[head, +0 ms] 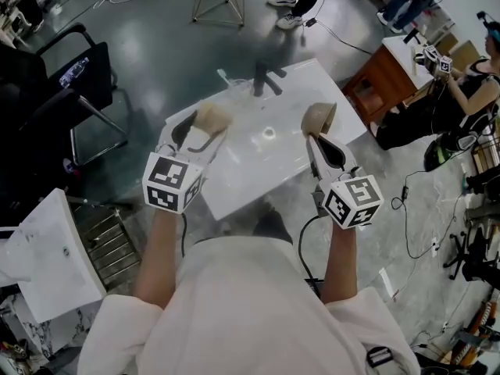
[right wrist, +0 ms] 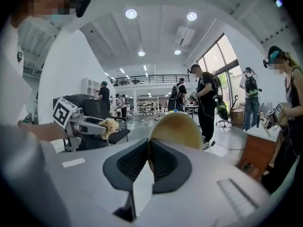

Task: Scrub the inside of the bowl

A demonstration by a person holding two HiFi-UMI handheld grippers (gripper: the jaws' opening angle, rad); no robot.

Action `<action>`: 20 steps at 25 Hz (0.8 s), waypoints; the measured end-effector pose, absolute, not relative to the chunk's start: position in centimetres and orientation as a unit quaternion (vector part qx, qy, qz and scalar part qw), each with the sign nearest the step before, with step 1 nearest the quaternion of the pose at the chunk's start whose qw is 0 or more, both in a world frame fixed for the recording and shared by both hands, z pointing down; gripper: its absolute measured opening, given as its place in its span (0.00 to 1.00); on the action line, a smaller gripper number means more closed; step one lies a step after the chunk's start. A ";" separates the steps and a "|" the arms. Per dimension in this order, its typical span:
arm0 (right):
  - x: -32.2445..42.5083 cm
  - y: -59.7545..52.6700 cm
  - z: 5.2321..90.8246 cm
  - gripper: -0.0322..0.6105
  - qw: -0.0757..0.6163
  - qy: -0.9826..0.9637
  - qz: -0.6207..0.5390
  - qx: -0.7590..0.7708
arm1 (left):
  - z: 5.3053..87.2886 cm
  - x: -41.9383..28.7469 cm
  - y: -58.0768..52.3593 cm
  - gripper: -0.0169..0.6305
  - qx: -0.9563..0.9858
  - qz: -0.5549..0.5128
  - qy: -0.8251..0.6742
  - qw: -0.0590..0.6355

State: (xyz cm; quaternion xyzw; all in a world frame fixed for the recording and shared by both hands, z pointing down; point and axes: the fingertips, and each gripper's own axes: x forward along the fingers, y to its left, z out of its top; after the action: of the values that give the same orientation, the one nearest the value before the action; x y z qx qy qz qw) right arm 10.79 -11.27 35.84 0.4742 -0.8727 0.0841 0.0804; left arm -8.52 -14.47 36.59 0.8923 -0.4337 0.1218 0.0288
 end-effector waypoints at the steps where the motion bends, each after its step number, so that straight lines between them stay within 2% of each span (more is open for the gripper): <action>1: 10.6 -11.1 35.4 0.08 0.080 -0.874 0.077 0.472 | 36.2 -8.7 -14.3 0.45 0.891 0.122 -0.437 0.020; 9: 9.7 -10.4 31.4 0.08 0.068 -0.880 0.025 0.469 | 33.0 -9.9 -13.7 0.45 0.884 0.105 -0.454 -0.018; 20: 8.9 -10.7 31.2 0.08 0.090 -0.876 0.020 0.474 | 31.9 -9.6 -13.3 0.45 0.881 0.116 -0.457 -0.039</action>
State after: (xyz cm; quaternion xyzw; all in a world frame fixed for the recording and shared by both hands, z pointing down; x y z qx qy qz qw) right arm 8.93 -10.74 31.24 0.4738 -0.8758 0.0202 0.0902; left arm -9.62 -13.31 31.91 0.8810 -0.4570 0.1162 -0.0387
